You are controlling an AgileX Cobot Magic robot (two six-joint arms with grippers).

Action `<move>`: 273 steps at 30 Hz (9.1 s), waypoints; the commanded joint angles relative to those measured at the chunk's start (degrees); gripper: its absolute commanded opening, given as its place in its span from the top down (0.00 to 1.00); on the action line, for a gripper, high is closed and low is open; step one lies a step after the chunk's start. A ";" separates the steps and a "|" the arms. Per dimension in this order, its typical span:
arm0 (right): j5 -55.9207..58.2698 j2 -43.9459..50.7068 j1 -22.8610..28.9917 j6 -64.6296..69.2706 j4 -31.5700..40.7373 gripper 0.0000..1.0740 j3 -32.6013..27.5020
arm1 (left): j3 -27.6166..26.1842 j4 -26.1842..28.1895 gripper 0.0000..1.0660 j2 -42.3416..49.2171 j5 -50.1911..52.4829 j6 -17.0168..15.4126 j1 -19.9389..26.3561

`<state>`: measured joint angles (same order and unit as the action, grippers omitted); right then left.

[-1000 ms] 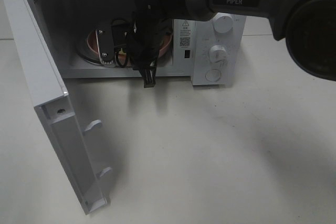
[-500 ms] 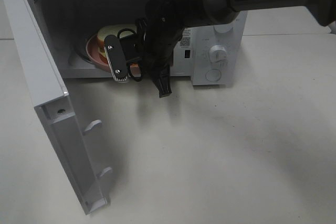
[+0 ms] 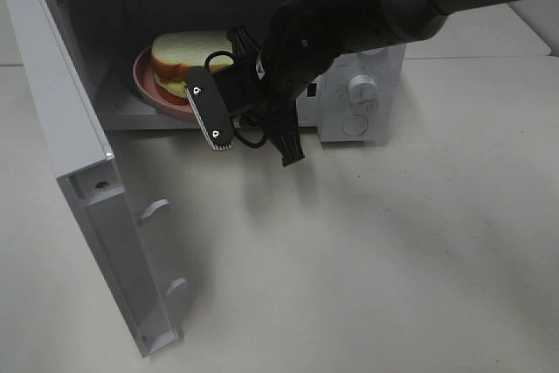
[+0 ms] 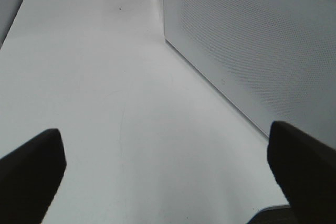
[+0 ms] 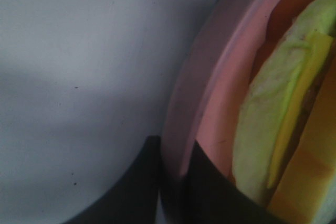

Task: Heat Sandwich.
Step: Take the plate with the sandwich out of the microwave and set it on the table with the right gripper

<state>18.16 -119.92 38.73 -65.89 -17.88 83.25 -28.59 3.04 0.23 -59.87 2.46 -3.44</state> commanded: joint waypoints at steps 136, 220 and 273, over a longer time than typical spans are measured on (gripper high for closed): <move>33.29 61.76 1.49 51.22 -23.03 0.97 -51.80 | 0.17 0.06 0.03 1.32 0.40 -0.23 0.11; 46.12 20.28 -2.58 104.34 -26.76 0.96 -30.54 | 0.17 0.06 0.03 1.32 0.40 -0.23 0.11; 29.79 6.30 -8.02 116.37 -34.55 0.93 -35.18 | 0.17 0.06 0.03 1.32 0.40 -0.23 0.11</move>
<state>46.87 -113.50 30.83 49.10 -50.02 48.47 -28.59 3.04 0.23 -59.87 2.46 -3.44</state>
